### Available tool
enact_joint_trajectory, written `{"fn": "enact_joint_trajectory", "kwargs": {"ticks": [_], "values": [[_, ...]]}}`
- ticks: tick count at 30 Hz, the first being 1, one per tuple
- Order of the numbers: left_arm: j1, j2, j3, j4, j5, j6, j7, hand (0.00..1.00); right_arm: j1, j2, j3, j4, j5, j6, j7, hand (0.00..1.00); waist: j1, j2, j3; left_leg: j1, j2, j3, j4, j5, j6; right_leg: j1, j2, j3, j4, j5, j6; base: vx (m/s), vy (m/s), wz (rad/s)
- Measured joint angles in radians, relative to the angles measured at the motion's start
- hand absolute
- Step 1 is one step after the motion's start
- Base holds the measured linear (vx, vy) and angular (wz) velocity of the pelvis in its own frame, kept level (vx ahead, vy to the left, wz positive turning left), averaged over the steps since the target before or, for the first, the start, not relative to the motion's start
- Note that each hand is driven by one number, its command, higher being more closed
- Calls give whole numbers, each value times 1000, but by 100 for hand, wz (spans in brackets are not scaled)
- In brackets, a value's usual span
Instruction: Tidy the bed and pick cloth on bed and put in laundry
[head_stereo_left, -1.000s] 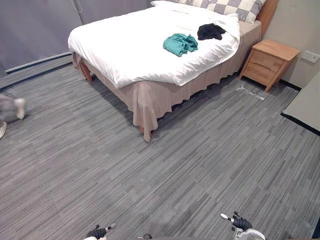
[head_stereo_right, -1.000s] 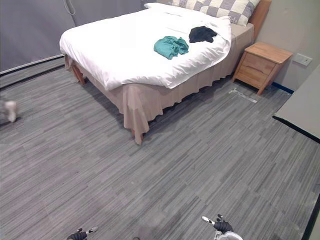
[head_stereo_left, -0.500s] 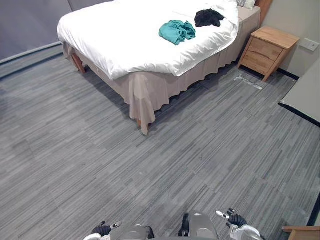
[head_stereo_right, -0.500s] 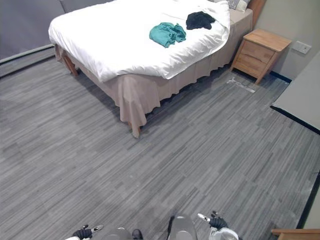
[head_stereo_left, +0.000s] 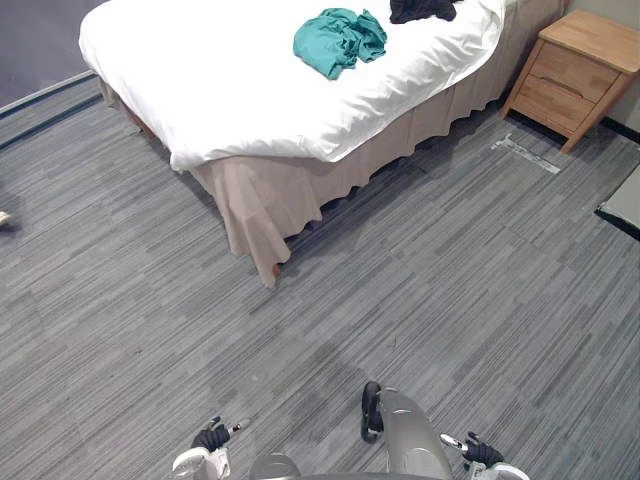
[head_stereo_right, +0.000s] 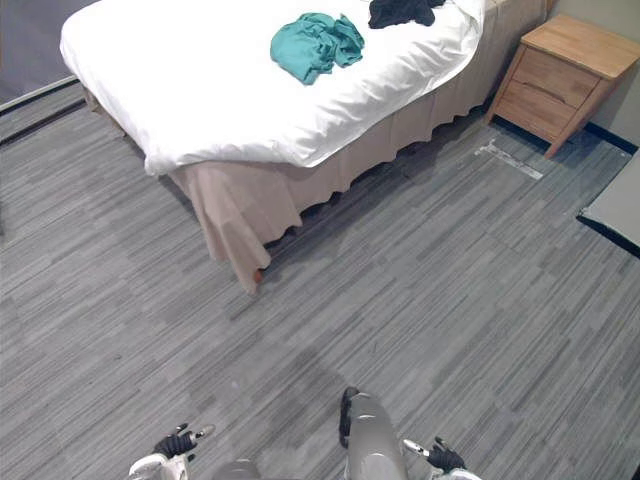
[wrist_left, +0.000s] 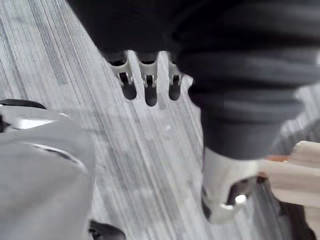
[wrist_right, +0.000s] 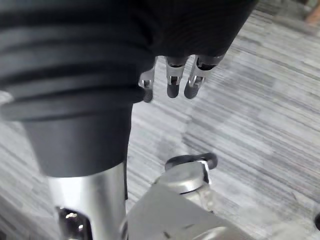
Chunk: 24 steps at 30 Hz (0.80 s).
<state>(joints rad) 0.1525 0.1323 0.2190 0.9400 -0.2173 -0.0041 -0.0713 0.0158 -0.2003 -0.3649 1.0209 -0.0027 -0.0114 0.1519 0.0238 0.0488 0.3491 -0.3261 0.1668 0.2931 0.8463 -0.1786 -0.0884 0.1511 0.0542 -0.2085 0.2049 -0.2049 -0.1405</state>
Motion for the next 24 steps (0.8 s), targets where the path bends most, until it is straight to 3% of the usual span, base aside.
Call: {"fn": "enact_joint_trajectory", "kwargs": {"ticks": [1,3,4,5,6,7,8,9,11,12,13,14,16,19,20,21,22,23,24], "values": [[5,-1,0,-1,-2,0,1,0,3,-2,9,-18,0,-4,-2,0,1,-5,2,-9,0,57,-82,8,12,18,1,-1,-4,-14,9,496,-109,-25],[19,-11,-2,-8,-3,1,4,0,21,-11,10,-97,3,-13,-6,0,2,4,-7,8,4,268,-330,66,90,73,5,-45,-2,-85,50,591,-64,-10],[18,-11,-4,-8,-3,6,5,0,29,-20,18,-113,2,-18,-7,0,-4,7,-10,20,3,321,-372,68,107,92,11,-53,2,-114,57,571,0,14],[16,-10,-5,-8,-3,15,8,0,31,-33,26,-115,3,-18,-8,0,-7,7,-27,28,-6,362,-405,53,172,100,13,-69,16,-153,71,609,29,34],[16,-11,-5,-5,-11,30,16,0,29,-51,36,-115,3,-18,-13,0,-13,-1,-70,47,-35,386,-452,34,296,87,10,-106,84,-212,116,651,2,47],[-8,-4,-2,7,-13,40,22,0,18,-45,37,-111,3,-17,-17,0,-16,-21,-69,47,-61,379,-450,58,326,70,-13,-118,171,-237,153,639,-14,60],[-38,-6,-2,21,-14,41,30,0,-7,-44,43,-108,4,-21,-17,0,-21,-51,-69,55,-100,344,-476,40,321,-46,-80,-140,421,-220,224,611,-14,78],[-59,8,-7,25,-16,37,29,0,-31,-39,53,-96,4,-29,-18,0,-26,-61,-63,80,-115,309,-479,32,290,-140,-150,-160,632,-217,223,444,12,76],[-64,13,-25,30,-28,33,37,0,-45,-26,61,-82,4,-30,-18,0,-24,-58,-58,182,-132,239,-508,7,253,-177,-197,-161,665,-249,204,591,-10,84],[-64,13,-33,29,-36,30,45,0,-44,-24,69,-83,5,-36,-17,0,-24,-50,-54,221,-132,210,-527,4,244,-182,-197,-151,625,-251,202,677,-109,155],[-69,23,-51,11,-54,14,47,0,-30,-21,100,-87,15,-51,-19,0,-31,-32,-47,304,-126,107,-583,8,210,-219,-177,-85,451,-233,228,440,-141,153],[-75,28,-52,6,-56,10,47,0,-22,-16,102,-91,26,-50,-23,0,-32,-30,-52,311,-125,70,-592,6,201,-243,-174,-45,400,-217,244,484,-231,209],[-98,49,-52,-1,-60,1,49,0,7,14,101,-100,67,-46,-48,0,-32,-44,-56,303,-124,-53,-584,-25,162,-321,-182,112,255,-113,280,279,-230,173],[-67,60,-28,-21,-76,-13,92,0,31,65,102,-99,89,-2,-79,0,-14,-96,-73,311,-110,-140,-525,-67,89,-339,-197,185,108,74,284,465,-425,123],[-36,71,-3,-35,-101,-16,102,0,33,78,95,-97,90,15,-79,0,-6,-125,-89,310,-114,-147,-492,-95,54,-318,-202,184,41,204,264,511,-484,64],[-21,66,19,-47,-109,-28,126,0,28,69,85,-84,90,28,-73,0,1,-149,-103,316,-117,-150,-470,-125,25,-290,-213,155,17,220,243,485,-451,46],[-22,39,31,-64,-111,-29,144,0,8,45,56,-71,90,36,-71,0,14,-93,-105,319,-70,-142,-465,-127,10,-279,-173,131,5,236,231,385,-331,38],[-21,28,55,-130,-94,-63,186,0,2,10,21,-67,92,42,-61,0,12,-57,-116,334,-41,-136,-505,-118,-5,-245,-151,103,-56,230,216,323,-225,20],[-25,28,73,-169,-87,-81,202,0,0,-7,13,-65,92,45,-58,0,12,-41,-116,349,-34,-138,-532,-112,-16,-233,-142,94,-77,230,213,344,-250,33]]}}
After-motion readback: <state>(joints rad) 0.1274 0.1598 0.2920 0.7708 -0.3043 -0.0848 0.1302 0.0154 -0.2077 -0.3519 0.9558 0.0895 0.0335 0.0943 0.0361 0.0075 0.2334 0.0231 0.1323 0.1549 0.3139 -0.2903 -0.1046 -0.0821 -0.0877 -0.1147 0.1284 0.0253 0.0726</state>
